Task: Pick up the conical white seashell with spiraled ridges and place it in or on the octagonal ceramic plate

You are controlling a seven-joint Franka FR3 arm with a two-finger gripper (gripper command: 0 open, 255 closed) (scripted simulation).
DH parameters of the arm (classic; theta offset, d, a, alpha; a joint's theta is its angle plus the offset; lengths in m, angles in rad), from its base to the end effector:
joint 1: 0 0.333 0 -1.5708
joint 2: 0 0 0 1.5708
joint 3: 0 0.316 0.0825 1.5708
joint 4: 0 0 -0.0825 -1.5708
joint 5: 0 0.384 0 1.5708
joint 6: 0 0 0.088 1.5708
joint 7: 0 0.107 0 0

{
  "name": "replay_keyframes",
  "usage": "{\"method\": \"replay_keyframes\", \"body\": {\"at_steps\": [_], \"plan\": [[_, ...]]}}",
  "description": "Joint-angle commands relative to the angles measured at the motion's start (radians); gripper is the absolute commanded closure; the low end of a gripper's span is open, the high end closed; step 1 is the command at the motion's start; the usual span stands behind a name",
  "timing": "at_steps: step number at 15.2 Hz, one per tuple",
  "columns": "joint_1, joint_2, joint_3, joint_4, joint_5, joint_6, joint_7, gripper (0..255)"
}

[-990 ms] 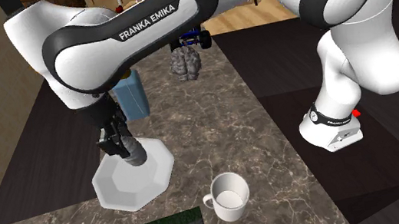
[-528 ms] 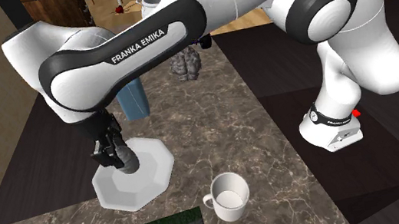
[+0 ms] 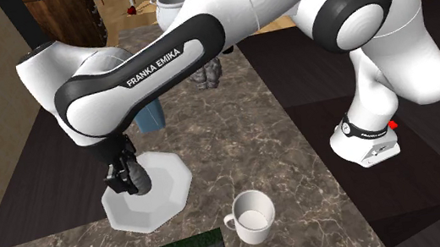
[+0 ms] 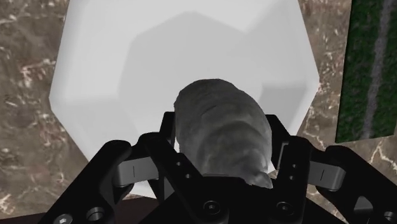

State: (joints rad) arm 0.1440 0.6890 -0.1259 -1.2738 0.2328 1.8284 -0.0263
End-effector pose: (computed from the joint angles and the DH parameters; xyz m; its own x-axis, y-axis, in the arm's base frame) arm 0.7230 0.0530 0.3395 0.9918 0.0027 -0.1278 -0.0152 -0.9902 -0.1386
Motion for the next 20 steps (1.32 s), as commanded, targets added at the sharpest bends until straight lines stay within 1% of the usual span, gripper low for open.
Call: {"method": "replay_keyframes", "body": {"at_steps": [1, 7, 8, 13, 17, 20], "plan": [[0.001, 0.017, -0.008, -0.018, -0.014, 0.004, -0.002, 255], [0.006, 0.017, -0.014, -0.018, -0.010, 0.004, -0.004, 255], [0.008, 0.005, -0.014, -0.028, -0.011, 0.001, -0.002, 0], [0.006, 0.017, -0.014, -0.018, -0.010, 0.004, -0.004, 0], [-0.010, 0.018, -0.017, 0.108, -0.016, -0.122, 0.006, 0], [-0.010, 0.017, -0.017, 0.108, -0.016, -0.122, 0.006, 0]]}}
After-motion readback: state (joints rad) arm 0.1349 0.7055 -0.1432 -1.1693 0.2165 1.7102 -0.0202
